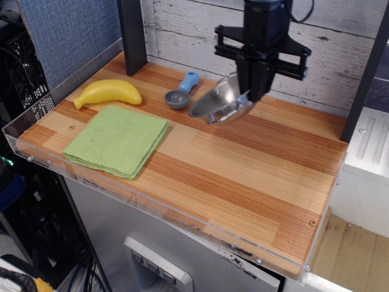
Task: Place the colander to the right of the blue spoon
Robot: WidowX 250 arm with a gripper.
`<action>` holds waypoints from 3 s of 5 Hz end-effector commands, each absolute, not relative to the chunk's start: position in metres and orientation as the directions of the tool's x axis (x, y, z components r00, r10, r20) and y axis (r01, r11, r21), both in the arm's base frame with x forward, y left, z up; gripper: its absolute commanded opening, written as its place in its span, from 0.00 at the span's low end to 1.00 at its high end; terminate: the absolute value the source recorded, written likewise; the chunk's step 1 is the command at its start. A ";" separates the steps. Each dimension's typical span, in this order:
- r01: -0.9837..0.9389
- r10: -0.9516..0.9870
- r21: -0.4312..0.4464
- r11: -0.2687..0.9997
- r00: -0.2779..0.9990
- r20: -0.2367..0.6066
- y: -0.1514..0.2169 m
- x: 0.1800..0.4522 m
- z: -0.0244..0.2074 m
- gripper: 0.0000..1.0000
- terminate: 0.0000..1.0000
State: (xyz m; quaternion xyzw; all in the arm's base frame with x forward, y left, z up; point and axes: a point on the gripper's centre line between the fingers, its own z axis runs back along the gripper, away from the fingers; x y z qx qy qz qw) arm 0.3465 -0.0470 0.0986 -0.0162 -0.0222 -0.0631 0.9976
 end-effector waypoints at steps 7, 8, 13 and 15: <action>0.375 -0.373 -0.014 0.927 0.923 0.093 -0.106 0.374 0.069 0.00 0.00; 0.369 -0.365 -0.019 0.929 0.926 0.094 -0.105 0.372 0.072 1.00 0.00; 0.212 -0.199 -0.043 0.976 0.959 0.203 -0.056 0.349 0.220 1.00 0.00; 0.123 -0.121 -0.004 0.992 0.984 0.133 -0.020 0.328 0.225 1.00 0.00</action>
